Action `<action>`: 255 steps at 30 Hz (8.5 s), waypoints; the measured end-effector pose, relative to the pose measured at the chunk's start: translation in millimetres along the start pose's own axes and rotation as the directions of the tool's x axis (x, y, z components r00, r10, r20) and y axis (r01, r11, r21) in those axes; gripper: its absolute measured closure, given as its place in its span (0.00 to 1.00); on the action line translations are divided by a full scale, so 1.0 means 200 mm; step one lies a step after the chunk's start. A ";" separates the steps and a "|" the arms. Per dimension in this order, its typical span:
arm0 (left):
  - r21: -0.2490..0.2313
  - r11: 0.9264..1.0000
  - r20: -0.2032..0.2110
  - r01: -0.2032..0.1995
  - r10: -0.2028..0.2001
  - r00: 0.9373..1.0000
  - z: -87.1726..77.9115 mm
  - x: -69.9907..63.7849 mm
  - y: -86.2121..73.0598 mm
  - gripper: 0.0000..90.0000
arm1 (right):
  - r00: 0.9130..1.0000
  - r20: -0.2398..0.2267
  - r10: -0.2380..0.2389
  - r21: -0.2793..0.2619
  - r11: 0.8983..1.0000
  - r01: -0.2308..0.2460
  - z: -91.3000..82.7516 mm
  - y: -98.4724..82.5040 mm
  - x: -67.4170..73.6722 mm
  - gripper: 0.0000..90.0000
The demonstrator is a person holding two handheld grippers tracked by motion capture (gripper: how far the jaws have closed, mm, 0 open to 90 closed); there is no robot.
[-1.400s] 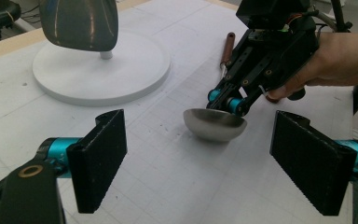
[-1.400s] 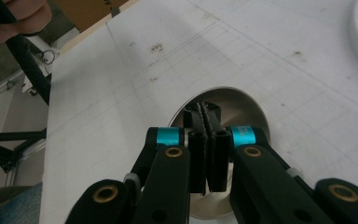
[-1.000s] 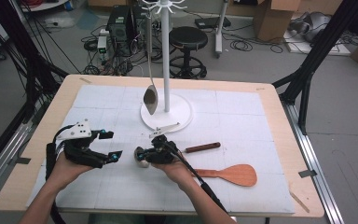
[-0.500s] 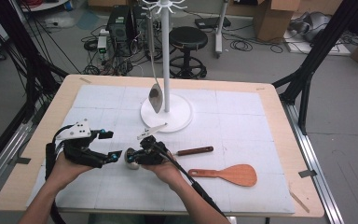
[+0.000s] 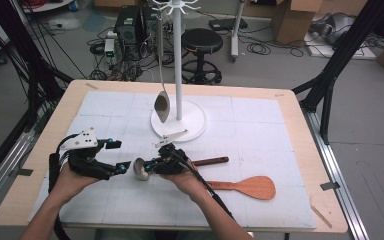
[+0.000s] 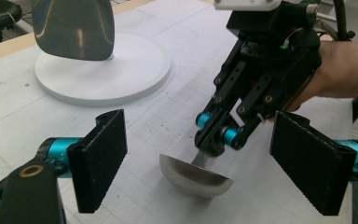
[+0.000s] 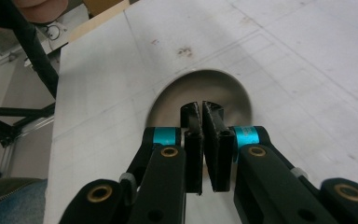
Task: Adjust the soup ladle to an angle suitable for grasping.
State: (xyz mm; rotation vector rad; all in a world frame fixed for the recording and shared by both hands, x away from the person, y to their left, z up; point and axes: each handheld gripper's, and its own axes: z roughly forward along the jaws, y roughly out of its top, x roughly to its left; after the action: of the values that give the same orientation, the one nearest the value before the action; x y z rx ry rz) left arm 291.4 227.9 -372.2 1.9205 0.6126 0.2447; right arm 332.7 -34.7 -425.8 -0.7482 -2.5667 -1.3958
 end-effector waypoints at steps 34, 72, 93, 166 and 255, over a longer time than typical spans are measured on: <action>0.009 1.000 -0.001 -0.001 0.001 1.000 0.02 0.00 0.00 0.21 | 0.933 0.327 0.148 -0.086 0.988 -0.127 -0.73 -0.41 -0.37 0.99; 0.018 1.000 0.001 -0.005 0.005 1.000 0.03 -0.01 0.00 0.22 | 0.928 0.344 0.141 -0.061 0.990 -0.128 -0.64 -0.43 -0.33 1.00; 0.037 0.999 0.015 -0.024 0.024 1.000 0.04 -0.01 0.00 0.24 | 0.966 0.250 0.063 -0.026 0.998 -0.059 -0.36 -0.29 -0.20 1.00; 0.451 0.851 0.163 -0.270 0.219 0.962 0.67 -0.10 -0.02 0.78 | 0.955 0.295 0.036 -0.150 0.989 0.009 -0.76 -0.44 -0.19 0.33; 0.092 0.965 0.159 -0.244 0.228 0.961 0.45 -0.17 0.29 0.81 | 0.994 0.109 0.014 -0.289 0.957 0.018 -0.61 -0.03 -0.03 0.68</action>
State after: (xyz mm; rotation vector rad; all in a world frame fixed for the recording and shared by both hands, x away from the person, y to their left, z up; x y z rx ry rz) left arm 318.9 121.7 -354.9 2.0991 0.3026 0.2209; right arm 319.3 -139.9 -363.3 -0.8867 -2.4682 -1.8055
